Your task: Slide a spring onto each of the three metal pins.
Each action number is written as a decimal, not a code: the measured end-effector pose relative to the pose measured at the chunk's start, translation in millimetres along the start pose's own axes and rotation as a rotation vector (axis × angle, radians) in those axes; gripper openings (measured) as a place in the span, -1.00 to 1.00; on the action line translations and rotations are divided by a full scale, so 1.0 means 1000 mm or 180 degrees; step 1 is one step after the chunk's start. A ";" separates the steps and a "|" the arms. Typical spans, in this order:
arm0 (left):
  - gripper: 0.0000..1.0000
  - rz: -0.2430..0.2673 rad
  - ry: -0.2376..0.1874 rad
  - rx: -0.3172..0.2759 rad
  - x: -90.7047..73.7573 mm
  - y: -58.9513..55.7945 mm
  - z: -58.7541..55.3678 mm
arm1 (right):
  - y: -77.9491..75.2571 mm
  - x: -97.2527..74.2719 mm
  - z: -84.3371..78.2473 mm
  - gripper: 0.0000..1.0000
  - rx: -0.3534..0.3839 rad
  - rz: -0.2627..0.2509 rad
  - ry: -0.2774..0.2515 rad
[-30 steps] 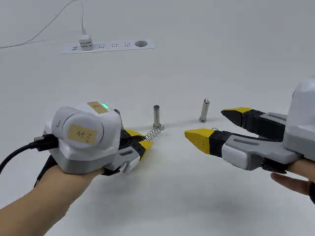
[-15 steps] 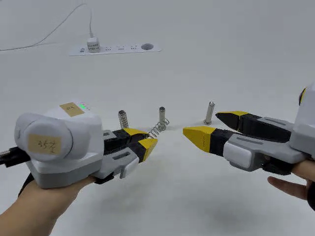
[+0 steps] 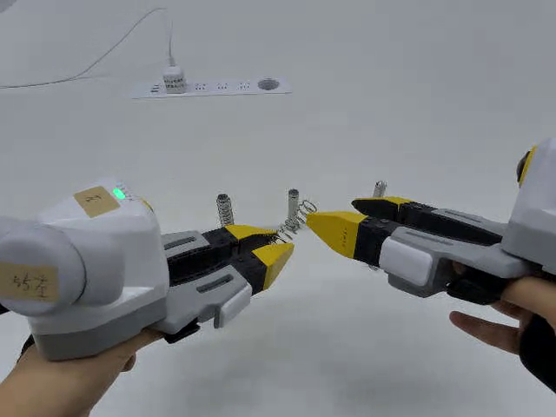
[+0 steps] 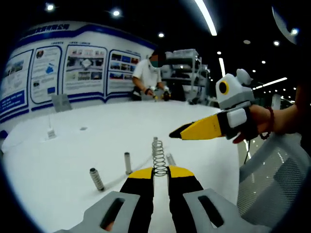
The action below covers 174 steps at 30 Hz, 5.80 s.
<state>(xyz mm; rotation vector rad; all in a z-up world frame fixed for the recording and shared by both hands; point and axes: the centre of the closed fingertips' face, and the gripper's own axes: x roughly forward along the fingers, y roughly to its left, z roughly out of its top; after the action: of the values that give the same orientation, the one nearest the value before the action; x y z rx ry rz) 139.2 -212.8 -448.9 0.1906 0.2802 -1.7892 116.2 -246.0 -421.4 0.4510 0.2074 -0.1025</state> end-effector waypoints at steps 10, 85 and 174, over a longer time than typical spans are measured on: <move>-0.81 -0.0039 -0.0132 -0.0019 -0.006 -0.008 0.007 | 0.008 0.006 -0.001 -0.38 0.0396 0.0143 -0.0038; -0.17 0.0146 0.0221 0.0111 -0.002 -0.004 -0.020 | -0.014 0.055 0.036 -0.77 -0.0649 0.0181 0.0076; 0.07 0.0212 0.0338 0.0043 -0.003 0.001 -0.028 | -0.066 0.097 -0.030 -0.77 -0.1255 -0.0172 0.0676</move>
<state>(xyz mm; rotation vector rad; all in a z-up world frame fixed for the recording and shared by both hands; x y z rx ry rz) 140.6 -202.5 -475.5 0.3018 0.3339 -1.7179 195.5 -297.0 -497.6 0.0623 0.4393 -0.0640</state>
